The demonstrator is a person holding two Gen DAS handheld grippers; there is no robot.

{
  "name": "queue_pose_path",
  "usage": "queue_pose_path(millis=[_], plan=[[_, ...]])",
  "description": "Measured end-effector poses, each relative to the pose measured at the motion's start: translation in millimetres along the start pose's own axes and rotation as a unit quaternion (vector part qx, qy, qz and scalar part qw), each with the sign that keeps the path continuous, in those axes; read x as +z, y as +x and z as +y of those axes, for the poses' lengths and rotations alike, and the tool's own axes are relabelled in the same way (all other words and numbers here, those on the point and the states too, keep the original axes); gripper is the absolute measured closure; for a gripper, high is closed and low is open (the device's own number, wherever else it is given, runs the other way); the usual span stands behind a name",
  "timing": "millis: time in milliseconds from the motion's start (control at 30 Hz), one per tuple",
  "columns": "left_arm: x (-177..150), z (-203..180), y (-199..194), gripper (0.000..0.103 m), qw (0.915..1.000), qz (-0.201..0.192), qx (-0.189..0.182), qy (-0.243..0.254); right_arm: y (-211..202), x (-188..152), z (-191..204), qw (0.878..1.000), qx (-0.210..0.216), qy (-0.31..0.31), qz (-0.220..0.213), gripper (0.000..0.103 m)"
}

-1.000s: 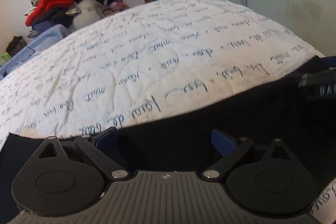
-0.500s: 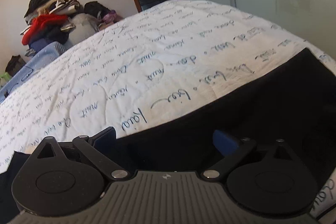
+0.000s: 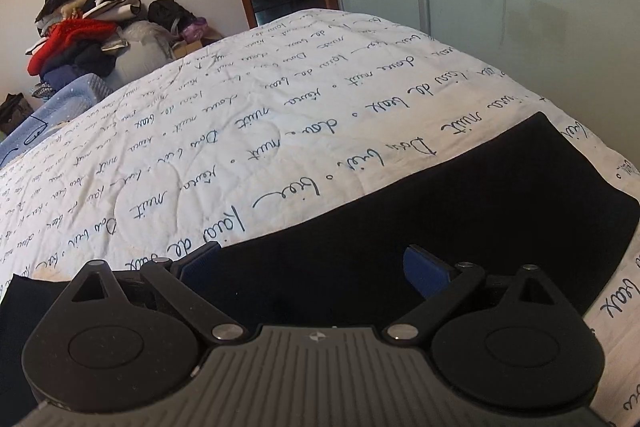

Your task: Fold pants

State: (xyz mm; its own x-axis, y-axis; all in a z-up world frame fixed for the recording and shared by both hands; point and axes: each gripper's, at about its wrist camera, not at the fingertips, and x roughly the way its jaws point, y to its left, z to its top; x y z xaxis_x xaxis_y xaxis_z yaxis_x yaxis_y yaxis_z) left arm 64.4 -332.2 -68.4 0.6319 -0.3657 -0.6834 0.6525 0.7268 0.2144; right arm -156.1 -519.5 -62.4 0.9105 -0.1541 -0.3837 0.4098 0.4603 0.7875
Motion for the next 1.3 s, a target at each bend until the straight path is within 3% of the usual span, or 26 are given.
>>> queue_pose_path(millis=[267,433,533,600,700,833,967,1067,1300], plan=[[7.9,3.8,-5.4,0.005,0.9998,-0.003,-0.010,-0.015,15.0,1.4,-12.0,0.999,0.021,0.042,-0.025,0.000],[14.2,8.5,-1.6,0.005,0.9970,0.028,-0.059,-0.043,25.1,-0.1,-7.4,0.999,0.022,0.030,-0.037,0.003],[17.0,10.0,-0.8,0.005,0.9951,0.035,-0.071,-0.060,32.4,-3.5,-2.5,0.999,0.008,0.008,-0.033,0.025],[19.8,8.5,0.5,0.006,0.9943,0.039,-0.080,-0.060,40.1,-5.8,-6.2,1.000,-0.011,0.006,-0.027,0.057],[25.5,5.7,1.0,0.008,0.9939,0.041,-0.085,-0.057,47.3,-6.8,-12.4,0.999,-0.029,0.005,-0.022,0.083],[42.7,2.5,1.6,0.009,0.9887,0.055,-0.121,-0.070,50.4,-5.9,-6.7,0.998,-0.048,-0.036,-0.018,0.093],[65.5,-9.2,4.3,0.010,0.9714,0.086,-0.200,-0.094,52.3,-7.1,8.4,0.992,-0.074,-0.101,-0.017,0.094],[80.6,-20.8,5.8,0.010,0.9574,0.108,-0.246,-0.107,53.3,-10.5,24.7,0.980,-0.099,-0.170,-0.018,0.094],[107.0,-32.7,8.2,0.009,0.9437,0.117,-0.290,-0.109,60.1,-35.2,74.6,0.919,-0.146,-0.366,-0.020,0.094]])
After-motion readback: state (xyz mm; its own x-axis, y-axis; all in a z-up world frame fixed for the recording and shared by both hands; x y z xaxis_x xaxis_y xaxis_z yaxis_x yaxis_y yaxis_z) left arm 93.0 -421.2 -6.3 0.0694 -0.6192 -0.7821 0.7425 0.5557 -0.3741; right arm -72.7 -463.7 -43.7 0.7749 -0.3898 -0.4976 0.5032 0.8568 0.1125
